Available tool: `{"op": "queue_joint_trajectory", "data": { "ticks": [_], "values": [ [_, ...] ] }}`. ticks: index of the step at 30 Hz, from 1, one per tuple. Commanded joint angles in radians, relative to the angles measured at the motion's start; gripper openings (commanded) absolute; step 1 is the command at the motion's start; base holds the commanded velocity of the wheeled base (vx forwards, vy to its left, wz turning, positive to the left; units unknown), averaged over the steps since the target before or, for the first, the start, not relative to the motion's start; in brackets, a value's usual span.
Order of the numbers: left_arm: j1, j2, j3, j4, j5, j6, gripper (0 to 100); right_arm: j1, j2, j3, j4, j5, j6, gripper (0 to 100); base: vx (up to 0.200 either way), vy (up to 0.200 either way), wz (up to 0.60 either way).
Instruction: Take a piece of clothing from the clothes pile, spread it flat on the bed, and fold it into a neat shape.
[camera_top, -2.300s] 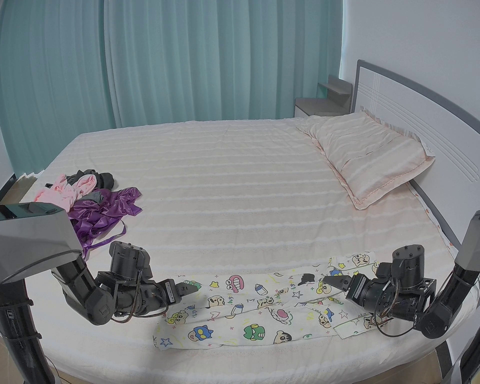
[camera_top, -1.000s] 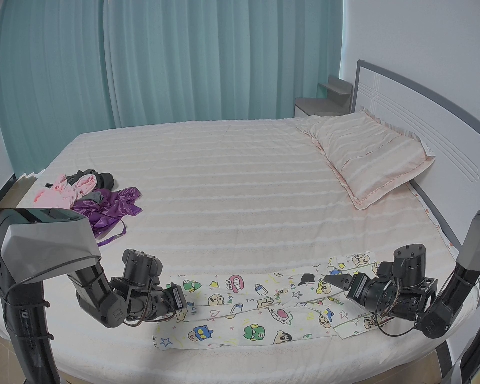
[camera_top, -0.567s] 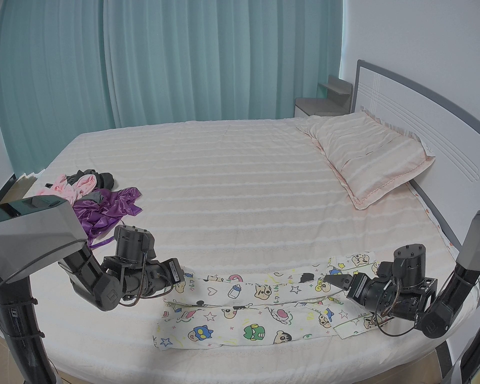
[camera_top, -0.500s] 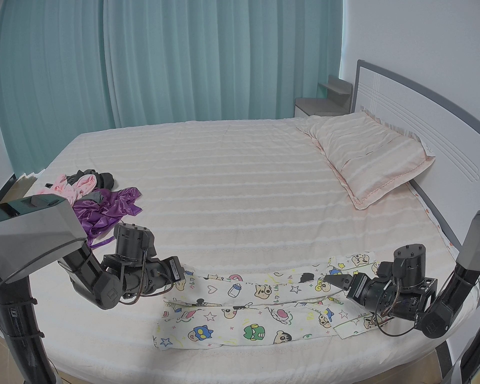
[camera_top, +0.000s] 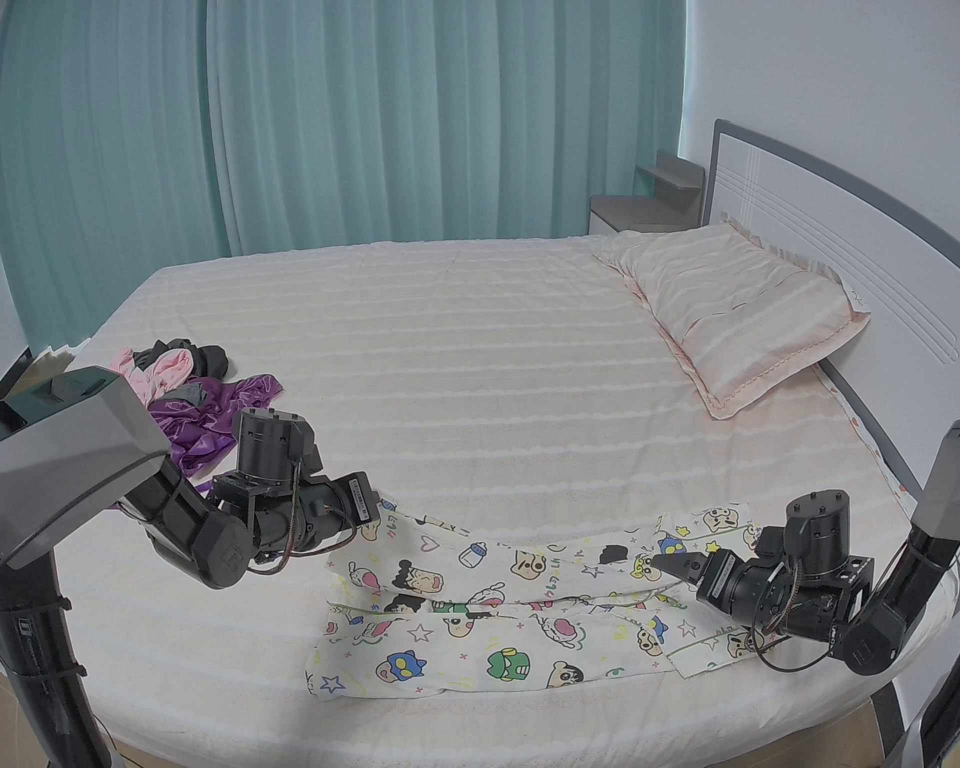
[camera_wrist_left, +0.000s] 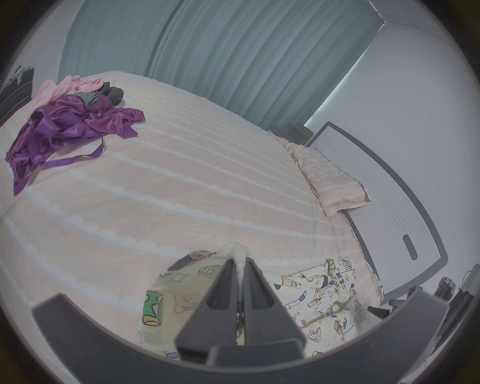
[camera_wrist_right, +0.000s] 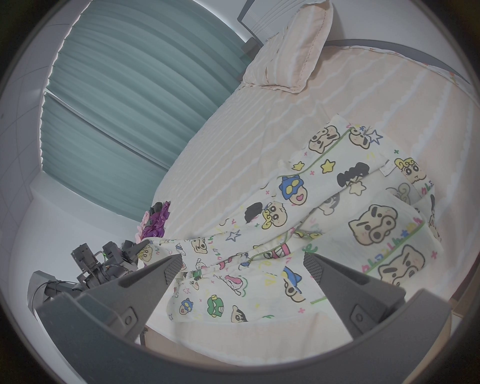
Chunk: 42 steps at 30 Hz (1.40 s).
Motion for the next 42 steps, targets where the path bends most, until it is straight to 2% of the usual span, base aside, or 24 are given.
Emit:
{"op": "queue_joint_trajectory", "data": {
  "ticks": [1, 4, 12, 21, 25, 30, 41, 42],
  "values": [
    [0.000, -0.014, -0.004, -0.001, 0.000, 0.000, 0, -0.021, 0.007, -0.015, 0.058, 0.002, -0.007, 100, 0.000, 0.000, 0.00],
    [0.003, -0.031, -0.004, 0.002, 0.000, 0.000, 0, -0.034, 0.030, -0.052, 0.107, 0.000, -0.003, 100, 0.000, 0.000, 0.00],
    [0.003, -0.049, -0.003, 0.014, 0.000, 0.000, 0, -0.066, 0.121, -0.109, 0.107, -0.008, 0.011, 100, 0.000, 0.000, 0.00],
    [0.000, -0.049, 0.002, 0.014, 0.000, 0.000, 0, -0.089, 0.253, -0.185, 0.107, -0.114, 0.022, 100, 0.000, 0.000, 0.00],
    [-0.003, -0.049, 0.005, 0.016, 0.000, 0.000, 0, -0.126, 0.289, -0.239, 0.109, -0.143, 0.033, 100, 0.000, 0.000, 0.00],
    [-0.001, -0.049, 0.005, 0.014, 0.000, 0.000, 0, -0.161, 0.300, -0.285, 0.114, -0.155, 0.071, 100, 0.000, 0.000, 0.00],
    [0.000, -0.049, -0.001, 0.014, 0.000, 0.000, 0, -0.181, 0.340, -0.340, 0.114, -0.189, 0.074, 100, 0.000, 0.000, 0.00],
    [0.000, -0.047, -0.003, 0.016, 0.000, 0.000, 0, -0.181, 0.342, -0.340, 0.114, -0.189, 0.074, 0, 0.000, 0.000, 0.00]
  ]
}}
